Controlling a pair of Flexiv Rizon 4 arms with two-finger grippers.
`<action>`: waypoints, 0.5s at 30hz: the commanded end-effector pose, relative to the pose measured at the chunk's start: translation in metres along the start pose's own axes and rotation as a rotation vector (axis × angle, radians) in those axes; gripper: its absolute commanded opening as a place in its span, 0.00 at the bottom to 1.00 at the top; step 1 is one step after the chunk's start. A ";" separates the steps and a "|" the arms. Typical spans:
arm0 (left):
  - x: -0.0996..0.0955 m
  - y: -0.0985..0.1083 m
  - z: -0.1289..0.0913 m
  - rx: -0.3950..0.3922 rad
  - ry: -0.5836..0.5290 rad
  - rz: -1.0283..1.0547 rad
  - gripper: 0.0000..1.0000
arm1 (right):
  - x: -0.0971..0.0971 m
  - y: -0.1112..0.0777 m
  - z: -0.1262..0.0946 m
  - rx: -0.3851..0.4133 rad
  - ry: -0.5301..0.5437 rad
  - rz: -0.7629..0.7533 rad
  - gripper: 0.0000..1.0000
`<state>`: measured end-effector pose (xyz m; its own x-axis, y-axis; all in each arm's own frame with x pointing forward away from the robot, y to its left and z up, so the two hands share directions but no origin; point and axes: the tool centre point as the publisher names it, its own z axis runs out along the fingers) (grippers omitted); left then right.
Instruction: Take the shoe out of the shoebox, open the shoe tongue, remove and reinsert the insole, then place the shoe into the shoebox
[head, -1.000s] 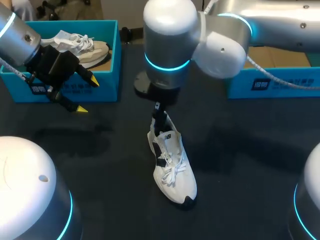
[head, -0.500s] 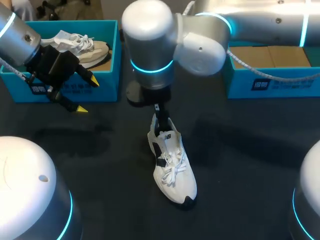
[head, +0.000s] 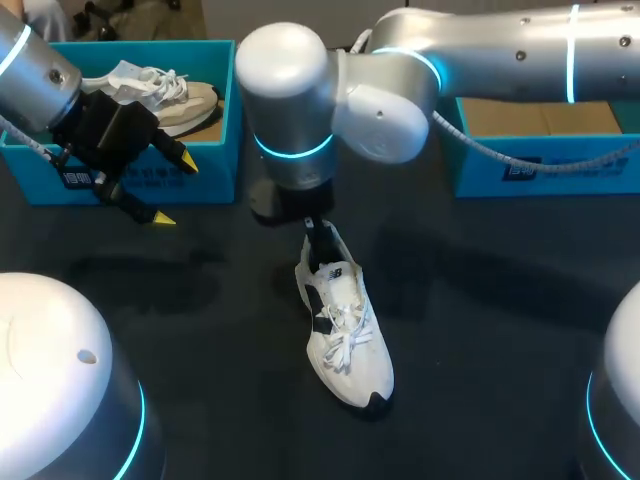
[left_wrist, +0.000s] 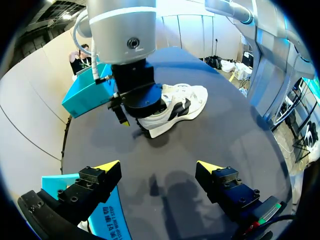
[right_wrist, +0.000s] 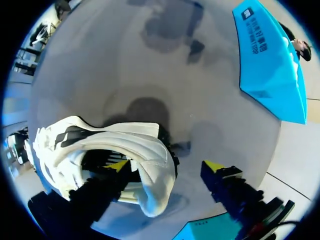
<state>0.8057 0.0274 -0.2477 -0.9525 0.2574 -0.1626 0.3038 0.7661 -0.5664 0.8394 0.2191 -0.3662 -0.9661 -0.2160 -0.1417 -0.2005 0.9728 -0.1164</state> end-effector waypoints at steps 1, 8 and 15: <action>0.001 0.000 0.000 -0.003 0.000 0.000 1.00 | 0.001 -0.005 0.006 -0.014 0.006 0.005 0.48; 0.001 0.000 0.000 -0.003 0.000 0.000 1.00 | 0.006 -0.001 0.009 -0.008 0.025 0.014 0.00; 0.001 0.000 0.000 -0.003 0.000 0.000 1.00 | 0.012 -0.003 -0.007 -0.006 0.022 0.083 0.00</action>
<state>0.8057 0.0274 -0.2477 -0.9525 0.2575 -0.1626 0.3038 0.7661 -0.5664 0.8334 0.2162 -0.3734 -0.9831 -0.1399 -0.1185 -0.1291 0.9871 -0.0947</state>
